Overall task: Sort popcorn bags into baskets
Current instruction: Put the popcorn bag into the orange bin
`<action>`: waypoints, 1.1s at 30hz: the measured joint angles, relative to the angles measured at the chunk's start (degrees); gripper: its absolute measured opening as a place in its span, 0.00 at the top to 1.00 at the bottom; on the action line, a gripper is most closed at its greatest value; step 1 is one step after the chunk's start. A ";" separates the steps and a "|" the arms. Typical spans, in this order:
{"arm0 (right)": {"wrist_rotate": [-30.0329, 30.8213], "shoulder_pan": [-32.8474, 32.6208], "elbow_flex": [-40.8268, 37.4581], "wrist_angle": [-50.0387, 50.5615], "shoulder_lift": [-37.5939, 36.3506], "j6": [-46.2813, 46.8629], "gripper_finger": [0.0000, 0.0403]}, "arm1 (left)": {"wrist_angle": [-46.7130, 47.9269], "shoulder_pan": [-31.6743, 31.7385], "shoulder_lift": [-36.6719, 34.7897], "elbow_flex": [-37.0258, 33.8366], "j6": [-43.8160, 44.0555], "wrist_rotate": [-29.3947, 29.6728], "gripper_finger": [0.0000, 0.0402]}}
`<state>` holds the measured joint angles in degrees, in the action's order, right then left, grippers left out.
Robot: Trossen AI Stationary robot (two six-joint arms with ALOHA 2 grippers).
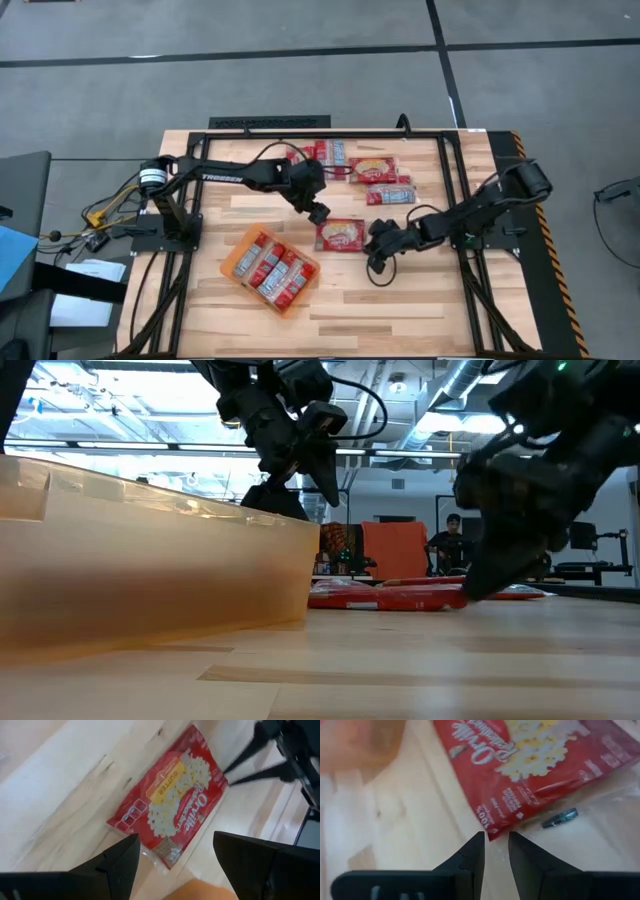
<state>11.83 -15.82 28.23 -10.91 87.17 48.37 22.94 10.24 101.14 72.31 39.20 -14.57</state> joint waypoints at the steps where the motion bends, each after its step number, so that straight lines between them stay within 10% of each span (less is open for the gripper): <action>1: 0.01 0.65 0.03 -1.13 1.09 0.02 0.72 | 0.37 0.00 0.00 0.00 -0.43 0.01 0.40; 22: -0.19 18.04 2.58 -1.36 -2.28 -2.79 0.72 | 4.86 8.89 0.20 -0.83 -8.04 6.06 0.40; 33: 2.03 18.79 2.58 1.62 -6.31 -1.59 0.72 | -20.88 12.06 0.26 -18.45 9.04 2.44 0.40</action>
<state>13.86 2.96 30.81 -9.29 80.86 46.78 2.06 22.30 101.41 53.86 48.25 -12.13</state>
